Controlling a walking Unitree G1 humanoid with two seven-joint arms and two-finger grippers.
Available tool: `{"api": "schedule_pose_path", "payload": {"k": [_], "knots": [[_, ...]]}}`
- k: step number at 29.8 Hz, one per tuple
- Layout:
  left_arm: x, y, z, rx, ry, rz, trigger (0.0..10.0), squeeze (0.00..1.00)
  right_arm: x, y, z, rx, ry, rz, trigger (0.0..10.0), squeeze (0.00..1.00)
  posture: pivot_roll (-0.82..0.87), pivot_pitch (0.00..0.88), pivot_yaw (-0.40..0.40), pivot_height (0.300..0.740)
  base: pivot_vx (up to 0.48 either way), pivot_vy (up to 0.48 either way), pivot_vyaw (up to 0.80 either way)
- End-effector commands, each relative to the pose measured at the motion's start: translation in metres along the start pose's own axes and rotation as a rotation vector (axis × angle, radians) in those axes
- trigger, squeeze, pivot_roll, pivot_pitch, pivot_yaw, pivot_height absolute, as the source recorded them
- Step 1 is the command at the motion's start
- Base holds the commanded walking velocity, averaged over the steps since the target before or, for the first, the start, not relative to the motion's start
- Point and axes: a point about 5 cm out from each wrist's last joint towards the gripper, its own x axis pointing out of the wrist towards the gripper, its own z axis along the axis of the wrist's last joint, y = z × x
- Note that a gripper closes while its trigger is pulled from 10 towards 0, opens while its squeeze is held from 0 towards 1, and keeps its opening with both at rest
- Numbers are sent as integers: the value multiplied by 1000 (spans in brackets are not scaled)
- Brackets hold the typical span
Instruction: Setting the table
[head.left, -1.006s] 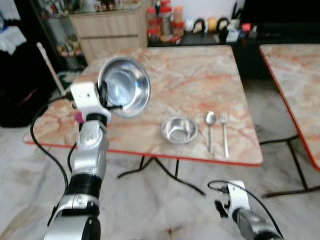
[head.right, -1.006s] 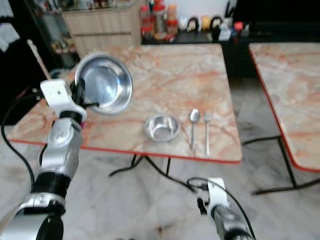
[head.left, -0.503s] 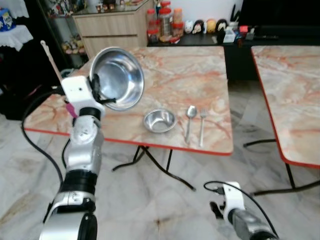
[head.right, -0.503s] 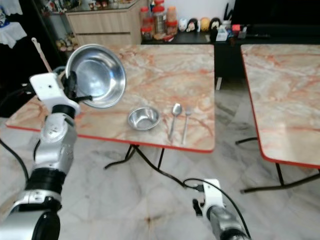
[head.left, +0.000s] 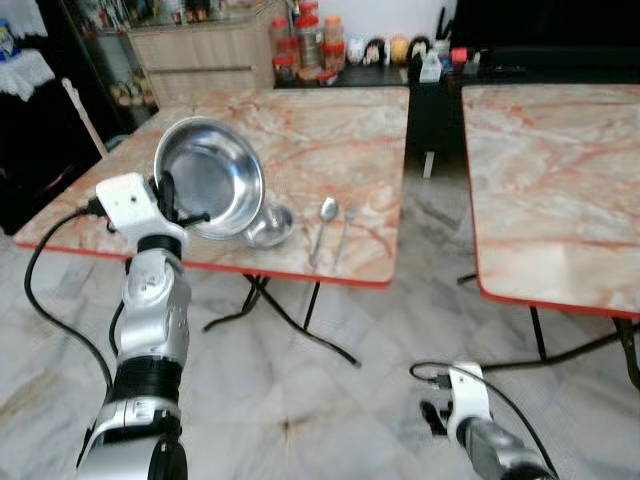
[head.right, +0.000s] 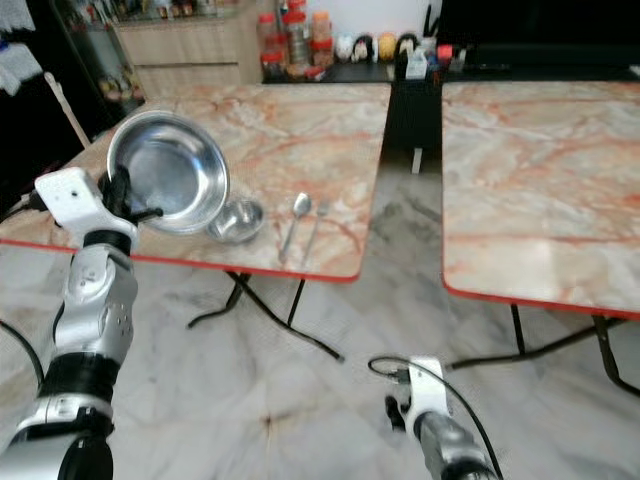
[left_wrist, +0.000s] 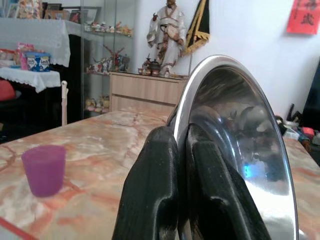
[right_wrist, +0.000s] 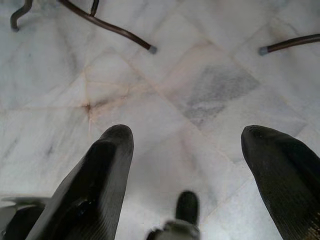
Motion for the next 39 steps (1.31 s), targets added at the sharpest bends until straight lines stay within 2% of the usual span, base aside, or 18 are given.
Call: {"api": "schedule_pose_path", "payload": {"k": [1, 7, 9, 10, 12, 14, 16, 20, 21, 22, 23, 24, 25, 26, 28, 30, 31, 39], "knots": [[3, -5, 3, -18, -9, -9, 10000, 0, -1, -5, 1, 19, -13, -11, 10000, 0, -33, 20, 90, 740, 0, -315, 0], [-5, 12, -17, -42, 69, 35, 10000, 0, -1, -6, 4, 29, -34, -13, 10000, 0, -44, 0, 66, 740, 0, -52, 0], [-29, 48, -48, -28, 214, 118, 10000, 0, -1, -6, 6, 40, -49, -18, 10000, 0, -47, 0, 59, 740, 0, 0, 0], [-29, 48, -48, -28, 214, 118, 10000, 0, -1, -6, 6, 40, -49, -18, 10000, 0, -47, 0, 59, 740, 0, 0, 0], [-52, 74, -66, 21, 309, 182, 10000, 0, -1, -7, 6, 46, -54, -27, 10000, 0, -48, 0, 62, 740, 0, 0, 0], [-52, 74, -66, 21, 309, 182, 10000, 0, -1, -7, 6, 46, -54, -27, 10000, 0, -48, 0, 62, 740, 0, 0, 0], [-72, 90, -76, 86, 381, 220, 10000, 0, -1, -8, 6, 51, -56, -34, 10000, 0, -38, 0, 67, 740, 0, 0, 0], [-85, 98, -80, 115, 417, 245, 10000, 0, -1, -9, 6, 51, -57, -35, 10000, 0, -35, 0, 68, 740, 0, 0, 0], [-94, 103, -89, 124, 490, 270, 10000, 0, -1, -9, 5, 51, -57, -33, 10000, 0, -29, 0, 70, 740, 0, 0, 0], [-102, 105, -100, 133, 575, 278, 10000, 0, -1, -9, 5, 51, -56, -32, 10000, 0, -29, 0, 70, 740, 0, 0, 0], [-102, 105, -100, 133, 575, 278, 10000, 0, -1, -9, 5, 51, -56, -32, 10000, 0, -29, 0, 70, 740, 0, 0, 0], [-108, 103, -113, 147, 667, 256, 10000, 0, -1, -8, 5, 51, -54, -30, 10000, 0, -25, 0, 67, 740, 0, 0, 0], [-108, 103, -113, 147, 667, 256, 10000, 0, -1, -8, 5, 51, -54, -30, 10000, 0, -25, 0, 67, 740, 0, 0, 0], [-117, 99, -132, 146, 796, 230, 10000, 0, -1, -8, 4, 50, -51, -26, 10000, 0, -30, 0, 66, 740, 0, 0, 0], [-122, 94, -142, 124, 858, 228, 10000, 0, -1, -8, 4, 45, -48, -25, 10000, 0, -34, 0, 62, 740, 0, 0, 0], [-134, 83, -155, 186, 950, 169, 10000, 0, -1, -8, 3, 46, -47, -28, 10000, 0, -40, 0, 58, 740, 0, 0, 0], [-134, 83, -155, 186, 950, 169, 10000, 0, -1, -8, 3, 46, -47, -28, 10000, 0, -40, 0, 58, 740, 0, 0, 0], [-172, 71, -177, 185, 1119, 125, 10000, 0, -2, -11, 4, 32, -46, -32, 10000, 0, -59, 0, 61, 740, 134, 0, 0]]}}
